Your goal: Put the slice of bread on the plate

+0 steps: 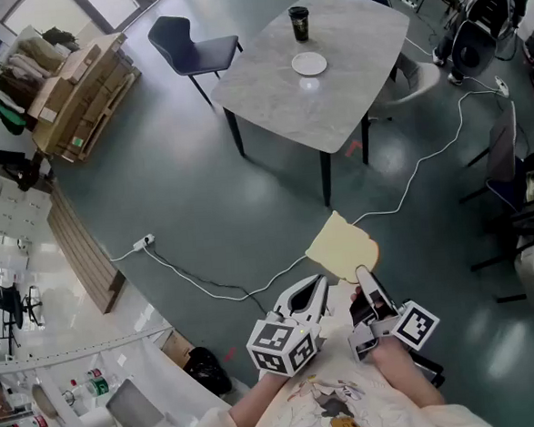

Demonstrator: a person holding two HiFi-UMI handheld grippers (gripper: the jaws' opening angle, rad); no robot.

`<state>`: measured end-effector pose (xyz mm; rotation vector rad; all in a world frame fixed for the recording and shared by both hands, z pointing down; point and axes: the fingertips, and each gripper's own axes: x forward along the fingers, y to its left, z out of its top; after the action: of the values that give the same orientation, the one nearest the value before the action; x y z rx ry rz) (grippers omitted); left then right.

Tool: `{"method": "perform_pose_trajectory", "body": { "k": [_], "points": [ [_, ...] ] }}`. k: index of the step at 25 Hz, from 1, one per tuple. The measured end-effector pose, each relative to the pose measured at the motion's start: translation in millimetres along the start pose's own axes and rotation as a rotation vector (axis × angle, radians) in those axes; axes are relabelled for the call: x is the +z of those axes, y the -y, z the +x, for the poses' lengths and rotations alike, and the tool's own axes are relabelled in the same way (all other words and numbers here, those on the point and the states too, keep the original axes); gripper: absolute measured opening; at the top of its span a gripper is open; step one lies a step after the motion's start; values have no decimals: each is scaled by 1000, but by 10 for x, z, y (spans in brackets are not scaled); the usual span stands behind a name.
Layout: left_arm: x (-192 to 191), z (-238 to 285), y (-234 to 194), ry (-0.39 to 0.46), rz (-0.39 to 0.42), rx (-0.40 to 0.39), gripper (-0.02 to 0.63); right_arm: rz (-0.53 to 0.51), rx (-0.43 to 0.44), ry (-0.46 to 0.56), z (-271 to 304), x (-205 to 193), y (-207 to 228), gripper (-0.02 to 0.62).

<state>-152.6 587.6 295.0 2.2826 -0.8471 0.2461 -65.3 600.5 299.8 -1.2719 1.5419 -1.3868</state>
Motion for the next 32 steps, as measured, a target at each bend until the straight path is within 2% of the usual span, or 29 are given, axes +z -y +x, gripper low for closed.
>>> {"method": "perform_pose_trajectory", "body": {
  "k": [9, 16, 22, 28, 32],
  "points": [
    [6, -74, 110, 16, -2, -2, 11, 2, -6, -33, -27, -94, -39, 95],
    [-38, -108, 79, 25, -12, 3, 11, 38, -12, -11, -87, -81, 41, 95],
    [-105, 9, -9, -7, -37, 10, 11, 81, -31, -23, -27, -100, 171, 95],
    [159, 460, -200, -20, -48, 16, 11, 111, -52, -34, 426, 206, 324, 95],
    [489, 887, -355, -21, -37, 28, 11, 113, -41, -40, 879, 580, 353, 95]
  ]
}}
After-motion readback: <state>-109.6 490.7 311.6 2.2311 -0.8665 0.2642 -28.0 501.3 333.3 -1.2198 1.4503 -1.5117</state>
